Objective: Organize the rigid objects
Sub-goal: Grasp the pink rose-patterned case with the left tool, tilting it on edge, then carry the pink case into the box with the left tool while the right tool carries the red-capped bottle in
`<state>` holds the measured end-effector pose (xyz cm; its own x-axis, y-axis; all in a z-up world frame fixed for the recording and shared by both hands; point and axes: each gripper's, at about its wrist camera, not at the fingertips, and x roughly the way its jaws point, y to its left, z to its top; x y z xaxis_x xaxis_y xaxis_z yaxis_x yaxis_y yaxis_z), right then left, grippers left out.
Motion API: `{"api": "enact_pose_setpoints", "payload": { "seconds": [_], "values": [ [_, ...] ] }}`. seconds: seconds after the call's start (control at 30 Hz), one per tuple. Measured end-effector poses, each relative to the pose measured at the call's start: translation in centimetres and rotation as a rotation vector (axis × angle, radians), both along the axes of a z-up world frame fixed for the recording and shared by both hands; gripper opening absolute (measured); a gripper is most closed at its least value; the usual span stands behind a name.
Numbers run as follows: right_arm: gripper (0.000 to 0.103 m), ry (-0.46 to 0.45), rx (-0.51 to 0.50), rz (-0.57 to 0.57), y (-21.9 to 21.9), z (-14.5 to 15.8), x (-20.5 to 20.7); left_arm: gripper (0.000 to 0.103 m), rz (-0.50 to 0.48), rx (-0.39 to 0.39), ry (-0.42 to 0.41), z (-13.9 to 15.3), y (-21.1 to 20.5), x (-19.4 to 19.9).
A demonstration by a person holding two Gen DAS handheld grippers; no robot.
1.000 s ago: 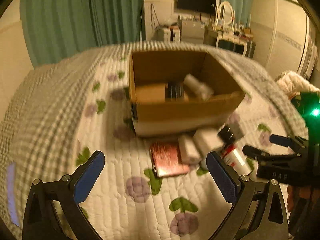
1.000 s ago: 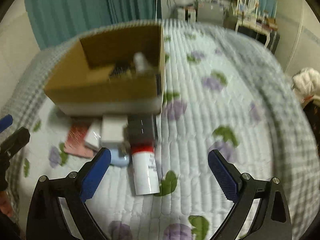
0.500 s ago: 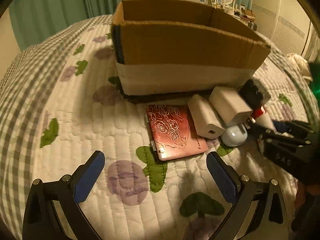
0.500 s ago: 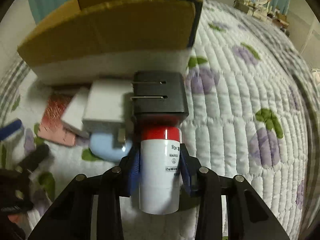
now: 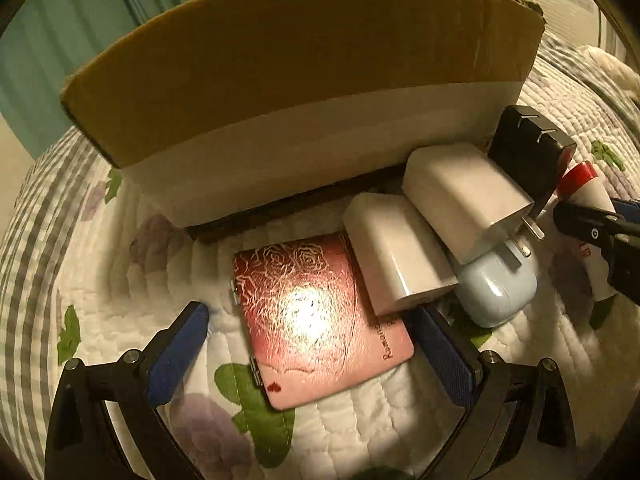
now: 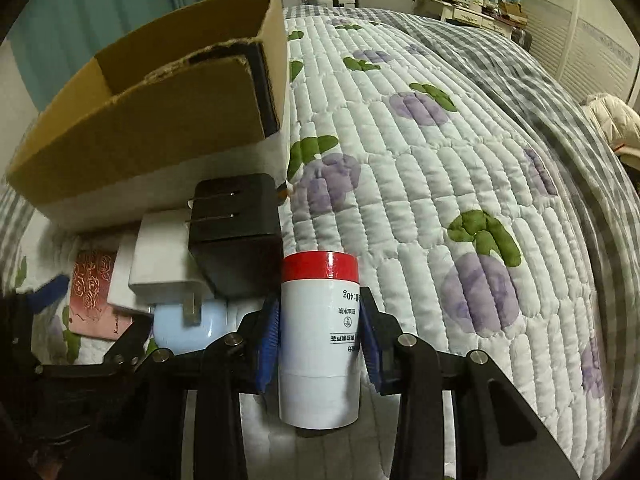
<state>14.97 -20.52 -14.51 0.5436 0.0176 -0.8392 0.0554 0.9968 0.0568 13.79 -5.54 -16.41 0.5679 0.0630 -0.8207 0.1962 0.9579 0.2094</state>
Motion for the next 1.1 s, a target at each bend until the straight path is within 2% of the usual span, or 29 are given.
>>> {"api": "enact_pose_setpoints", "payload": {
  "seconds": [0.03, 0.1, 0.17, 0.37, 0.53, 0.57, 0.6, 0.67, 0.77, 0.8, 0.93, 1.0, 1.07, 1.1],
  "values": [
    [0.036, 0.000, -0.001, 0.002, 0.3, -0.1, 0.1, 0.098, -0.004, -0.011, 0.004, 0.1, 0.0, -0.1],
    [0.036, 0.000, 0.003, 0.011, 0.3, -0.3, 0.2, 0.081, -0.019, -0.014, -0.006, 0.7, 0.0, -0.6],
    [0.036, 0.001, 0.003, 0.018, 1.0, 0.0, 0.2, 0.070, -0.035, 0.003, -0.015, 1.1, 0.0, -1.5],
    [0.036, -0.006, 0.022, 0.041, 1.7, 0.8, -0.4, 0.070, -0.024, -0.110, 0.016, 3.0, 1.2, -4.0],
    [0.036, -0.032, 0.019, 0.074, 2.4, 2.6, -2.0, 0.066, 0.008, -0.160, 0.019, 4.6, 1.8, -5.8],
    [0.036, -0.037, 0.021, 0.077, 2.5, 2.8, -2.1, 0.062, 0.015, -0.171, 0.015, 5.1, 1.8, -6.3],
    [0.036, -0.046, 0.026, 0.082, 2.6, 3.4, -2.4, 0.023, 0.029, -0.163, -0.004, 5.6, 2.2, -6.5],
    [0.036, -0.066, 0.029, 0.092, 2.8, 4.5, -2.8, 0.020, 0.030, -0.226, 0.034, 6.3, 2.4, -6.7],
    [0.036, -0.080, 0.027, 0.108, 3.1, 5.6, -3.7, 0.020, 0.014, -0.205, 0.063, 6.2, 2.4, -6.7],
    [0.036, -0.081, 0.030, 0.110, 3.0, 5.8, -3.8, 0.020, 0.015, -0.214, 0.069, 5.6, 3.9, -5.1],
    [0.036, -0.077, 0.049, 0.104, 2.7, 5.7, -4.3, 0.021, 0.016, -0.305, 0.125, 4.9, 4.8, -4.6],
    [0.036, -0.071, 0.051, 0.101, 2.6, 5.4, -4.4, 0.019, -0.010, -0.286, 0.116, 4.8, 3.8, -5.0],
    [0.036, -0.065, 0.055, 0.100, 2.5, 5.2, -4.4, 0.011, -0.024, -0.240, 0.097, 4.7, 2.7, -5.3],
    [0.036, -0.062, 0.055, 0.100, 2.6, 5.0, -4.3, 0.010, -0.020, -0.223, 0.081, 4.9, 2.4, -5.3]
  ]
}}
